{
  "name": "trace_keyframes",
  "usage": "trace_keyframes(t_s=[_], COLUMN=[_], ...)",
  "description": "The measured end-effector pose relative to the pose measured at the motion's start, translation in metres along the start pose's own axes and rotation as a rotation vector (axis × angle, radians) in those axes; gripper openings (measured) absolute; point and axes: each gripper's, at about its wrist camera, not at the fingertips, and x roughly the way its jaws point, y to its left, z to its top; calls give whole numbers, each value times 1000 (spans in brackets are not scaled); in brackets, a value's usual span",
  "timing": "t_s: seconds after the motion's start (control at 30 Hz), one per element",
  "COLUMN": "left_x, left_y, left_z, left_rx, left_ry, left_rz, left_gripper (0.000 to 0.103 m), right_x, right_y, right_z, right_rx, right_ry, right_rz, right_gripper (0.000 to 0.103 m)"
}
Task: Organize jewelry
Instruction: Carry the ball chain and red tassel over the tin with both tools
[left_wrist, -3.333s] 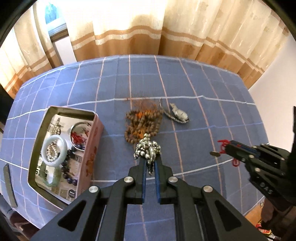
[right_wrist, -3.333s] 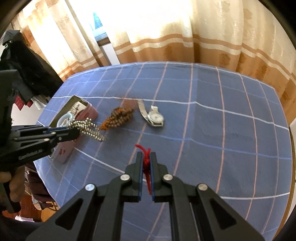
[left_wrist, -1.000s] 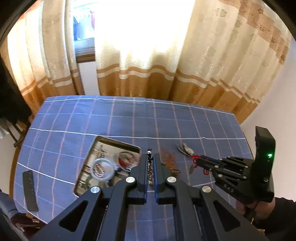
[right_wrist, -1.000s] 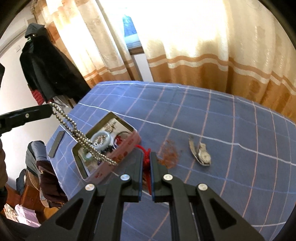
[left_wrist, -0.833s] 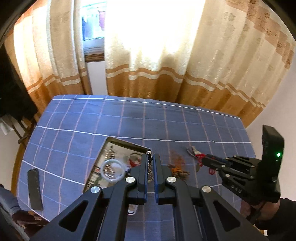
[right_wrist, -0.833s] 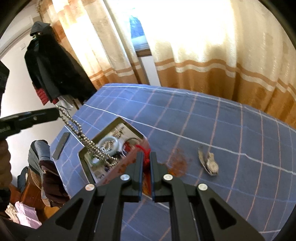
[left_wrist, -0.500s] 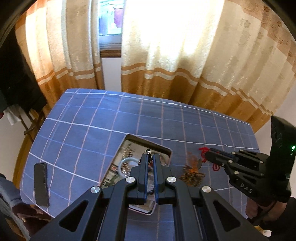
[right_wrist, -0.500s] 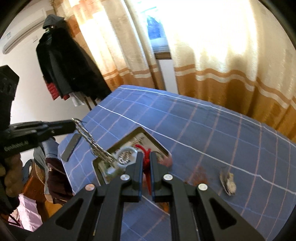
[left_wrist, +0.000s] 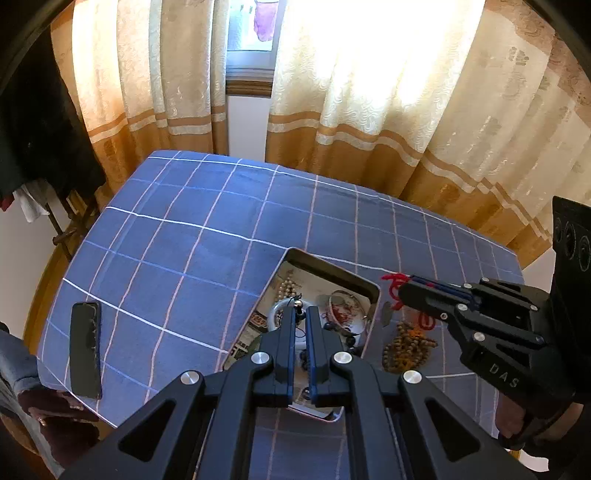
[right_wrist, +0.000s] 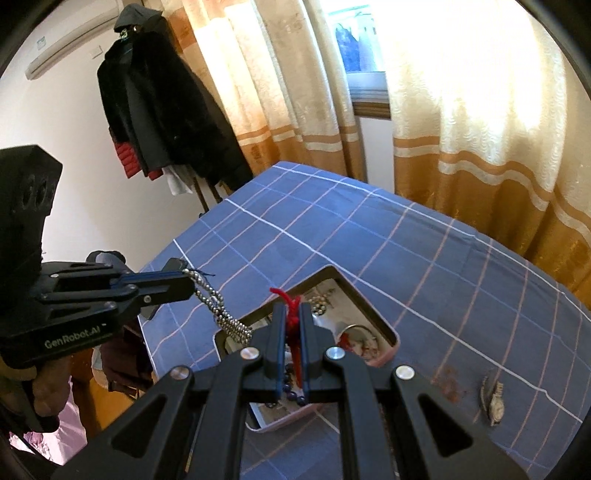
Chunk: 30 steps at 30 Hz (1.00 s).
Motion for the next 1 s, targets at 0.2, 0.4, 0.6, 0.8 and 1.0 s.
trace_keyframes(t_s=[0.2, 0.4, 0.6, 0.8, 1.0], left_x=[10, 18, 31, 42, 50], left_y=[12, 17, 19, 21, 22], left_z=[-2, -6, -8, -14, -19], left_rx=[-13, -14, -13, -12, -10], left_ry=[22, 41, 65, 93, 118], left_rz=[9, 10, 5, 8, 14], left_gripper=[4, 4, 4, 4, 4], right_x=[20, 35, 50, 64, 69], right_y=[8, 13, 14, 13, 11], right_z=[-2, -3, -10, -20, -26], right_rx=[-12, -22, -23, -28, -24], right_ry=[30, 56, 89, 128, 150], right_rz=[13, 16, 12, 7, 6], right_gripper=[9, 9, 9, 9, 9])
